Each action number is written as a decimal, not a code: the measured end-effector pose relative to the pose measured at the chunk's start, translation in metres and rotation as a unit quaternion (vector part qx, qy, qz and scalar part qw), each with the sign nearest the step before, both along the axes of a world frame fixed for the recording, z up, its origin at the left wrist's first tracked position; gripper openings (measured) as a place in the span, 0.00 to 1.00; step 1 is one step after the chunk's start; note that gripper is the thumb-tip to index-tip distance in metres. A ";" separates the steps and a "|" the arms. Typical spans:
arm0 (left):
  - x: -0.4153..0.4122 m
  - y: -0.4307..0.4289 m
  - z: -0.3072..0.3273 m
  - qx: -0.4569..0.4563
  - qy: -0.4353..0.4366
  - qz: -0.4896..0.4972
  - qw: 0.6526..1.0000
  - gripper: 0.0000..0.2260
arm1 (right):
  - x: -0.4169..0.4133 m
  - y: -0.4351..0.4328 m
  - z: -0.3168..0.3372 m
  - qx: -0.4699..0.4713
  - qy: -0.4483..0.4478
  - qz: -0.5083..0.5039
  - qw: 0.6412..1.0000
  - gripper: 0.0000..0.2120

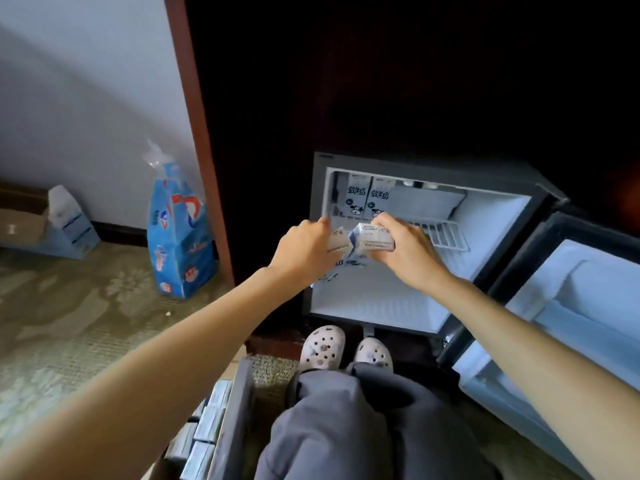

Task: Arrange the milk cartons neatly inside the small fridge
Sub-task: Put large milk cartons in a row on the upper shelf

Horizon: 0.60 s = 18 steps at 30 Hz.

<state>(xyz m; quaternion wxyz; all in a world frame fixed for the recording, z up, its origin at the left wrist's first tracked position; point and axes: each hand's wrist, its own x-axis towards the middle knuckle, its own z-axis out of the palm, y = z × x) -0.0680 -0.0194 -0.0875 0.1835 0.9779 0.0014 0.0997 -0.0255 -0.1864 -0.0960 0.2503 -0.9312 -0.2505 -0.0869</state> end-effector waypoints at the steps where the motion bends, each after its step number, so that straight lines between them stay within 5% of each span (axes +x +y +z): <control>1: 0.012 -0.007 0.000 0.003 0.000 -0.009 1.000 0.17 | 0.010 -0.007 -0.005 0.013 -0.003 -0.021 1.000 0.11; 12: 0.105 -0.039 -0.035 -0.008 0.020 -0.056 0.998 0.19 | 0.102 -0.045 -0.039 0.015 -0.081 -0.174 0.981 0.17; 18: 0.129 -0.045 -0.052 -0.014 0.048 -0.064 0.997 0.17 | 0.142 -0.050 -0.051 0.037 -0.052 -0.198 0.978 0.19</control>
